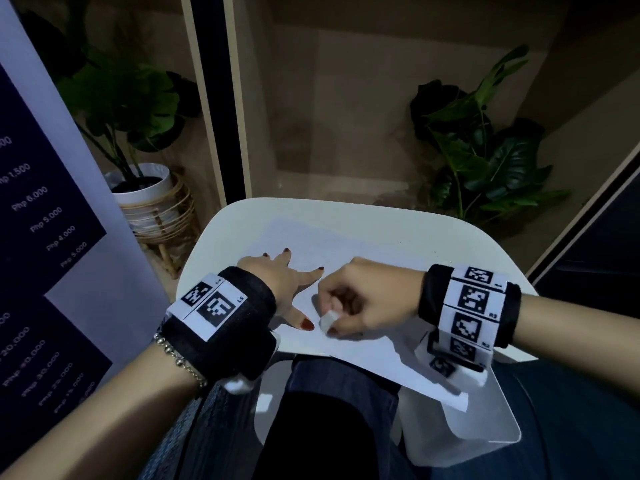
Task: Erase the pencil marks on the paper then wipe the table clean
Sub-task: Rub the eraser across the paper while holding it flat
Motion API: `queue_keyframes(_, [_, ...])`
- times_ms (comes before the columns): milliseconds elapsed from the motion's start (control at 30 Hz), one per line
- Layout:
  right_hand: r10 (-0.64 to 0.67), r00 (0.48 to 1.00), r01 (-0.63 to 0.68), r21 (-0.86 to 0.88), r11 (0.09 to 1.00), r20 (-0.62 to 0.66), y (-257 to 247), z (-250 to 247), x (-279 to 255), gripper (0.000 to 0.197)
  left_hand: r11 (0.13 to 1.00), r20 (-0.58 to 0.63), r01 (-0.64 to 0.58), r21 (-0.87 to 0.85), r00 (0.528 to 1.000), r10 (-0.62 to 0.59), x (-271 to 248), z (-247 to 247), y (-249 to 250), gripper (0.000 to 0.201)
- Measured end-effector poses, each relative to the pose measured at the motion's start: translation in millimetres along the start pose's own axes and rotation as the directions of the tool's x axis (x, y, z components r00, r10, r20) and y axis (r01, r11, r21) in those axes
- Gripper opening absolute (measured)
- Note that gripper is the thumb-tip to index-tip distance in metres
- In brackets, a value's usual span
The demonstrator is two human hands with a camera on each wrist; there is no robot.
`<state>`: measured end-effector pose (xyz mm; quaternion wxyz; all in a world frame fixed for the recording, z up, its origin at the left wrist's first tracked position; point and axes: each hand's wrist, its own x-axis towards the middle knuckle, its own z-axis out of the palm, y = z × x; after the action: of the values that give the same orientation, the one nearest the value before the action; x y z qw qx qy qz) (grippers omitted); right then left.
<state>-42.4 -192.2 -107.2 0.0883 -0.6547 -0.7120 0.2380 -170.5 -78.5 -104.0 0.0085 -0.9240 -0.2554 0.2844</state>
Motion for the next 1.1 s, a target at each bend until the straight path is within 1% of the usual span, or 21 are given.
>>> queue_keyframes(67, [-0.008, 1.000, 0.007, 0.039, 0.999, 0.027, -2, 2, -1, 0.013, 1.000, 0.005, -0.004, -0.003, 1.000, 0.004, 0, -1, 0, 0.093])
queue_keyframes(167, [0.040, 0.998, -0.041, -0.024, 0.999, -0.052, 4, -5, 1, 0.012, 1.000, 0.017, -0.020, 0.000, 1.000, 0.020, -1, -1, -2, 0.091])
queue_keyframes(233, [0.081, 0.994, -0.084, -0.048, 0.995, -0.075, 7, -9, 0, 0.012, 0.999, 0.024, -0.036, -0.005, 0.999, 0.036, -1, -2, -5, 0.089])
queue_keyframes(333, [0.105, 0.993, -0.106, -0.037, 0.994, -0.049, 8, -10, 1, 0.012, 0.999, 0.033, -0.048, -0.013, 0.998, 0.048, -1, -2, -10, 0.089])
queue_keyframes(433, [0.107, 0.993, -0.110, -0.053, 0.993, -0.055, 7, -13, 3, 0.012, 0.999, 0.036, -0.049, -0.005, 0.998, 0.050, -2, -3, -9, 0.089])
queue_keyframes(533, [0.089, 0.993, -0.095, -0.070, 0.993, -0.082, 5, -11, 3, 0.014, 0.999, 0.041, -0.046, 0.004, 0.998, 0.046, -4, -4, -8, 0.091])
queue_keyframes(667, [0.012, 1.000, -0.012, -0.003, 1.000, 0.009, -2, -1, 0, 0.013, 0.999, 0.030, -0.032, 0.011, 0.999, 0.031, -4, -3, -7, 0.092])
queue_keyframes(700, [0.015, 1.000, -0.015, -0.010, 1.000, 0.000, -2, -2, 0, 0.013, 0.999, 0.026, -0.032, 0.013, 0.999, 0.031, -4, -3, -7, 0.092])
queue_keyframes(733, [0.027, 0.999, -0.029, -0.039, 0.999, -0.039, 1, -4, 1, 0.012, 0.999, 0.021, -0.033, 0.014, 0.999, 0.033, -4, -3, -6, 0.092])
queue_keyframes(800, [0.059, 0.986, -0.077, -0.111, 0.991, -0.157, 7, -10, 3, 0.010, 0.999, 0.017, -0.029, 0.017, 0.999, 0.029, -3, -3, -6, 0.092])
queue_keyframes(833, [0.064, 0.979, -0.089, -0.123, 0.988, -0.196, 9, -11, 3, 0.009, 0.999, 0.017, -0.027, 0.018, 1.000, 0.027, -3, -3, -6, 0.092])
queue_keyframes(867, [0.055, 0.978, -0.080, -0.117, 0.990, -0.203, 8, -9, 3, 0.009, 0.999, 0.017, -0.026, 0.019, 1.000, 0.026, -4, -3, -5, 0.091])
queue_keyframes(900, [0.029, 0.984, -0.047, -0.100, 0.994, -0.178, 5, -6, 2, 0.008, 0.999, 0.014, -0.026, 0.020, 1.000, 0.026, -4, -4, -5, 0.091])
queue_keyframes(967, [-0.036, 0.996, 0.032, -0.055, 0.998, -0.076, -7, 2, -1, 0.010, 0.999, 0.004, -0.027, 0.023, 1.000, 0.027, -5, -3, -5, 0.090])
queue_keyframes(1000, [-0.050, 0.998, 0.048, -0.030, 0.998, -0.035, -10, 6, -1, 0.011, 0.999, -0.003, -0.025, 0.025, 1.000, 0.025, -6, -2, -5, 0.091])
queue_keyframes(1033, [-0.049, 0.999, 0.049, -0.013, 0.999, -0.015, -10, 6, -1, 0.012, 0.999, -0.007, -0.022, 0.028, 1.000, 0.023, -6, -2, -5, 0.091])
queue_keyframes(1100, [-0.010, 0.999, 0.009, -0.033, 0.999, -0.047, -4, 0, 3, 0.014, 0.999, -0.008, -0.017, 0.037, 1.000, 0.018, -5, -2, -5, 0.092])
